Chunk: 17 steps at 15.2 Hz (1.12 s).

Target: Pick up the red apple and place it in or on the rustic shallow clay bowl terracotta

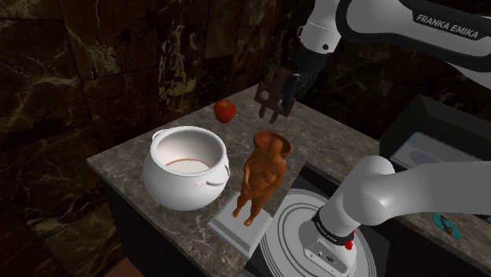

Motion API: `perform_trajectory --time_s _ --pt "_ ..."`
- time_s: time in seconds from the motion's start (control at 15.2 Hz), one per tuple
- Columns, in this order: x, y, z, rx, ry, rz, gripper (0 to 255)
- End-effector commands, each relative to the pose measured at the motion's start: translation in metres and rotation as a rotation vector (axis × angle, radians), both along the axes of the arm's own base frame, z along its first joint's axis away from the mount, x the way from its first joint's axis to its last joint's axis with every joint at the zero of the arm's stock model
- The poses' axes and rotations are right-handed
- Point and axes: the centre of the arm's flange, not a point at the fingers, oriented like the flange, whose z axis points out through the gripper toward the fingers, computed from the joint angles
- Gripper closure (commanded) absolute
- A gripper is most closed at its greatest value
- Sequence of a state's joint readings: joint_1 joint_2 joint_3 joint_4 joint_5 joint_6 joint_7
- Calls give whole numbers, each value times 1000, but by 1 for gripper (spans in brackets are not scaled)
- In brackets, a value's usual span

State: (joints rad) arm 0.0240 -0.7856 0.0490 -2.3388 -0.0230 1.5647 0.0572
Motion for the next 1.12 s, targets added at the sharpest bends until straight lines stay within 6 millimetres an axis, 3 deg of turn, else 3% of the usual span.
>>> perform_trajectory --time_s 0.0,1.06 --pt "0 0 0 0 0 0 0" --pt "177 -62 -90 39 -42 -56 0"
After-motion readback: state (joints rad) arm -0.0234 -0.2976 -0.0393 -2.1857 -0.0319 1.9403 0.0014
